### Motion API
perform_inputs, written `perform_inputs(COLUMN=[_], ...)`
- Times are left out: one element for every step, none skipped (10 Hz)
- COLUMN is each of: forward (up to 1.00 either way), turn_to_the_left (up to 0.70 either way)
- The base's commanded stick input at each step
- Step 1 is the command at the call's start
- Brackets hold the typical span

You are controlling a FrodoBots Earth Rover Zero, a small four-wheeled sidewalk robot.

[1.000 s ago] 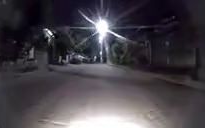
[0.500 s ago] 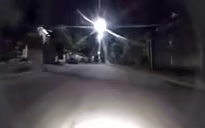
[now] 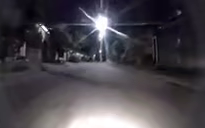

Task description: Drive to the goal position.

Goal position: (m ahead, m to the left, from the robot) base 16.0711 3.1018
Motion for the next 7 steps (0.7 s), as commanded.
perform_inputs(forward=[1.0,1.0,1.0,1.0,1.0,1.0,1.0], turn_to_the_left=[0.05,0.05,0.05,0.05,0.05,0.05,0.05])
